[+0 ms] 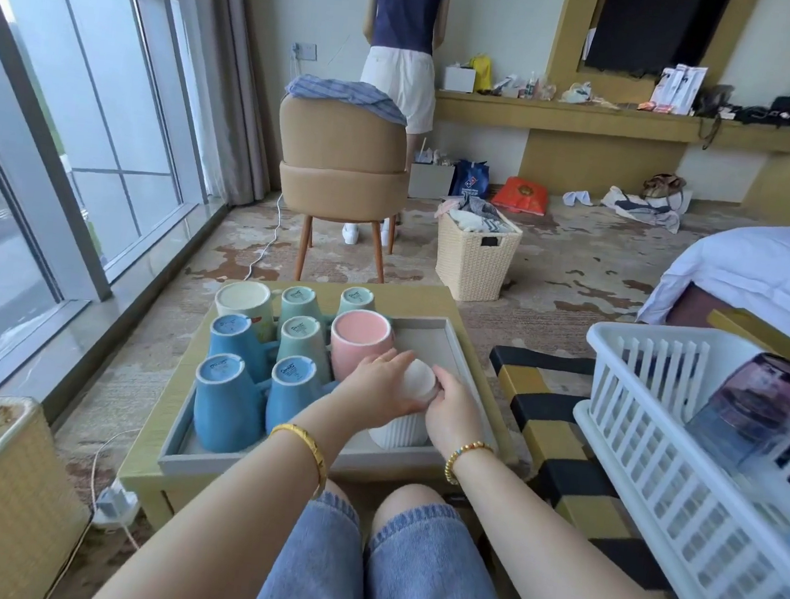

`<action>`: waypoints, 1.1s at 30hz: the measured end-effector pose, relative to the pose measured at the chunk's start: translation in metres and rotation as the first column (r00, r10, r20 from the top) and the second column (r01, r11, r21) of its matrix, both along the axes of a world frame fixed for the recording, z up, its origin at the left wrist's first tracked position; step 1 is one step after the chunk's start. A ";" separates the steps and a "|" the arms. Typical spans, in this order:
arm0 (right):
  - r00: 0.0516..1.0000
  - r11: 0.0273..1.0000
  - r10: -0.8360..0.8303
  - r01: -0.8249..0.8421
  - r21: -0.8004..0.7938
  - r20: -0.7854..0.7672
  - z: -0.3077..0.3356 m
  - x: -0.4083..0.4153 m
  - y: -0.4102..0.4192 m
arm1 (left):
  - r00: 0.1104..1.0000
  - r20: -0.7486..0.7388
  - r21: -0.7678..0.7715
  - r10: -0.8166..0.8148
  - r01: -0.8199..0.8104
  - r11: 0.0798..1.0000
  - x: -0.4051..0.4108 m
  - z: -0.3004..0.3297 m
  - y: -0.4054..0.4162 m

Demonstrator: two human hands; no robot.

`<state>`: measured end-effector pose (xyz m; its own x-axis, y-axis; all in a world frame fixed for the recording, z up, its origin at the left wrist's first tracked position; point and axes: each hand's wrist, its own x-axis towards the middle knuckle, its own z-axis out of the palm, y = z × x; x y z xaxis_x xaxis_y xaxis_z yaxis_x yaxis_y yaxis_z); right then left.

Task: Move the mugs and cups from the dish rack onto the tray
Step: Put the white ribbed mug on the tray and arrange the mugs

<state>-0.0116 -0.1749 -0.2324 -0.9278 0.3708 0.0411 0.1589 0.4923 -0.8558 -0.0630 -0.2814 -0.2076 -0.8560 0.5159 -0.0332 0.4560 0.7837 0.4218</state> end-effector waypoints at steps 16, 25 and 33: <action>0.978 0.978 0.210 -0.210 -0.003 -0.015 0.001 -0.007 -0.030 | 0.996 -0.050 -0.090 0.073 -0.077 0.993 -0.004 0.006 -0.034; 0.983 0.978 -0.185 0.182 -0.103 -0.012 -0.011 0.005 -0.042 | 0.998 -0.008 -0.134 0.062 -0.063 0.989 -0.009 0.000 -0.036; 0.993 0.996 0.033 -0.024 -0.081 0.117 -0.018 0.006 -0.045 | 0.995 -0.067 -0.182 0.078 -0.089 0.979 -0.013 -0.002 -0.033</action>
<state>-0.0060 -0.2201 -0.2507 -0.9346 0.3421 -0.0978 0.2482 0.4297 -0.8682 -0.0758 -0.3144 -0.2094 -0.8991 0.4321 -0.0697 0.4053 0.8820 0.2405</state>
